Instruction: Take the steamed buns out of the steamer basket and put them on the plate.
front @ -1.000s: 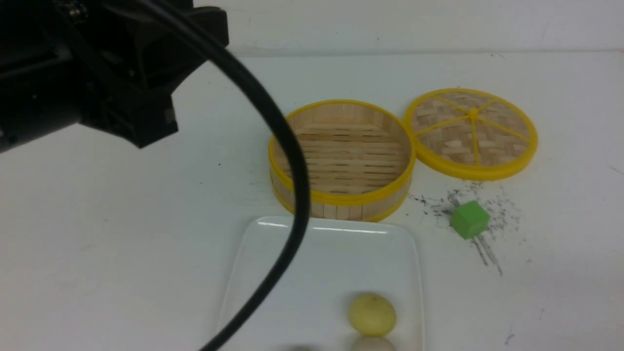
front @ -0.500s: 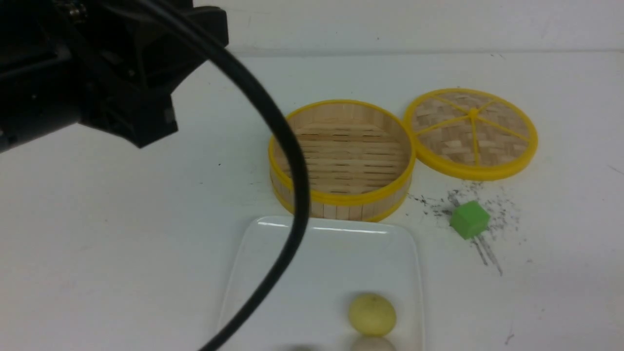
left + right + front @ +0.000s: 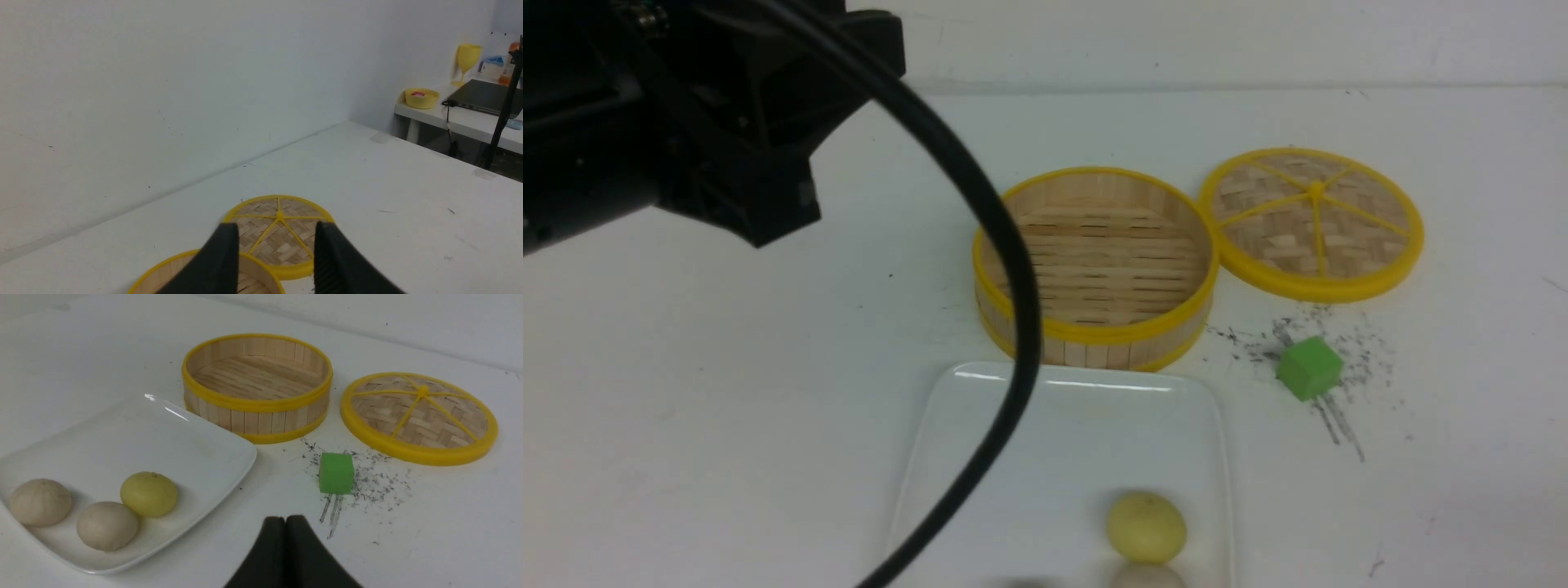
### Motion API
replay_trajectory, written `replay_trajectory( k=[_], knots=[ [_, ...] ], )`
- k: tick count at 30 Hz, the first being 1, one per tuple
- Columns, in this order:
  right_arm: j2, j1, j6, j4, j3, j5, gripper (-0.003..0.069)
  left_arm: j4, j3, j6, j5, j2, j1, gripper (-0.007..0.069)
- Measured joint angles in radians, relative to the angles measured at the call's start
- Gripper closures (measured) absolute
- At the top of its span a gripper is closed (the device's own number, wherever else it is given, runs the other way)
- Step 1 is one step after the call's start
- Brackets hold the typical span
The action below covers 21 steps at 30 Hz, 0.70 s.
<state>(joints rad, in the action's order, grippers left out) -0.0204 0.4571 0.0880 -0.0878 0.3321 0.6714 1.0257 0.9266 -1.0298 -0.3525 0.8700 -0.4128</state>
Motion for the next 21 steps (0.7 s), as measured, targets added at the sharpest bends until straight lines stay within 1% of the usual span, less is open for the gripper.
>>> replay_trajectory(
  k=[4,5,6,7,8,11,14,21],
  knots=[
    [0.000,0.000,0.000,-0.003,-0.074,-0.095,0.0654,0.001,0.000,0.000,0.000,0.000,0.000,0.0336],
    [0.000,0.000,0.000,-0.007,-0.129,-0.188,0.0654,0.001,0.000,0.000,0.000,0.000,0.000,0.0336],
    [0.000,0.000,0.000,-0.006,-0.135,-0.188,0.0654,0.001,0.000,0.000,0.000,0.000,0.000,0.0336],
    [0.000,0.000,-0.001,-0.010,-0.189,-0.315,0.0651,0.001,0.000,0.000,0.000,0.000,0.000,0.0336],
    [0.000,0.000,-0.013,-0.018,-0.230,-0.408,0.0650,0.001,0.000,0.000,0.000,0.000,0.000,0.0336],
    [0.000,0.000,-0.058,-0.054,-0.324,-0.587,0.0648,0.001,0.000,0.000,0.000,0.000,0.000,0.0336],
    [0.000,0.000,-0.071,-0.062,-0.353,-0.600,0.0647,0.001,0.000,0.000,0.000,0.000,0.000,0.0336],
    [0.001,0.000,-0.071,-0.026,-0.357,-0.460,0.0641,0.001,0.000,0.000,0.000,0.000,0.000,0.0336]
  ],
)
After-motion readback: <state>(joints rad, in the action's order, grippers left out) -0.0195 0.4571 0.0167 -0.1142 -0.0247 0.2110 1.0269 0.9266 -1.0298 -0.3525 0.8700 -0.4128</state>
